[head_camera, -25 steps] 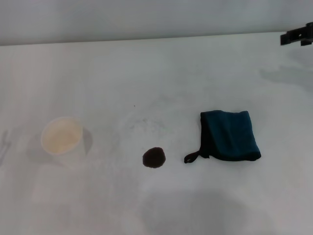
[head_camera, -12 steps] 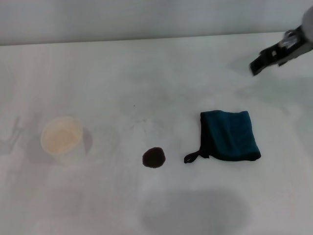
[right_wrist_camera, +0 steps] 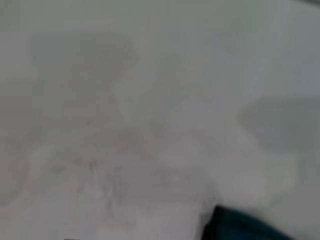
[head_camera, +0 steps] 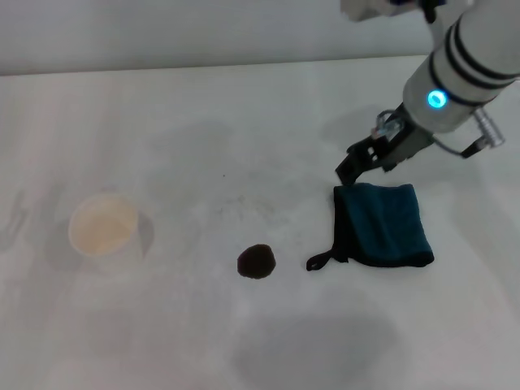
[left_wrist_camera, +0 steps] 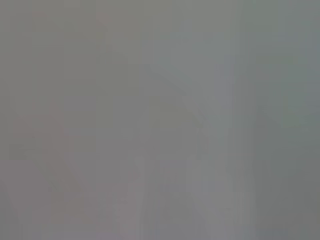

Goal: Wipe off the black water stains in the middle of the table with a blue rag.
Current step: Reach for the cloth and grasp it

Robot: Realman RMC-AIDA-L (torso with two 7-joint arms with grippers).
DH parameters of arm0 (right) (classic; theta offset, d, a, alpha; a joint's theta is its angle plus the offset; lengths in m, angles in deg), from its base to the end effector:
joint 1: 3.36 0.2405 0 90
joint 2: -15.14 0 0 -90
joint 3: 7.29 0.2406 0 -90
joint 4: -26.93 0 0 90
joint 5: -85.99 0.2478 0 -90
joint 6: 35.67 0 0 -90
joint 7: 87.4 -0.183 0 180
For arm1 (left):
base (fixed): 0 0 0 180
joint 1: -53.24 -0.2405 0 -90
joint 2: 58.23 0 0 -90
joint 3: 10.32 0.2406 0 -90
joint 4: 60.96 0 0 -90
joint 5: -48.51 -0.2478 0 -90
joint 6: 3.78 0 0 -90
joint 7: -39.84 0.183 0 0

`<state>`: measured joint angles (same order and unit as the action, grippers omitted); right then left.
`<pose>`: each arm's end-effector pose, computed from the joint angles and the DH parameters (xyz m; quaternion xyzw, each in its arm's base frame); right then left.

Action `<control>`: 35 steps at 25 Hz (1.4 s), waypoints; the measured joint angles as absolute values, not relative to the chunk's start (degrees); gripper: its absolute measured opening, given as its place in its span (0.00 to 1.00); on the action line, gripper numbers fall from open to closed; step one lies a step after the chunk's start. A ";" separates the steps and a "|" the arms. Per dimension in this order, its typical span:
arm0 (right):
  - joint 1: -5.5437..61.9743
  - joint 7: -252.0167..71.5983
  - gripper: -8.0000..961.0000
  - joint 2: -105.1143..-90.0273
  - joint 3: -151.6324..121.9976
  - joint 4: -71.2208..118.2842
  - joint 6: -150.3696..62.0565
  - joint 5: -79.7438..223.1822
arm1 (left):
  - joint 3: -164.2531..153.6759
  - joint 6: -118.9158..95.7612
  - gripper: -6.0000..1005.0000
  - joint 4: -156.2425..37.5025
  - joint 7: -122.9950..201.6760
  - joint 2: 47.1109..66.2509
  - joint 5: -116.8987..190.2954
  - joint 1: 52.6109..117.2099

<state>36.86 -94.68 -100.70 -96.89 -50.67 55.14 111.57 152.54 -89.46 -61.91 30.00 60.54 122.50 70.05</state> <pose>0.1544 0.3985 -0.0274 -0.7853 0.5191 -0.1939 0.2760 -0.3732 0.3020 0.0052 -0.6966 -0.1575 -0.2953 0.6346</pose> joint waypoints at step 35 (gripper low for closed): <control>42.25 -94.68 0.58 -100.89 -106.01 -26.94 43.79 112.45 | 152.54 -89.37 0.88 -61.94 30.00 60.68 123.14 69.96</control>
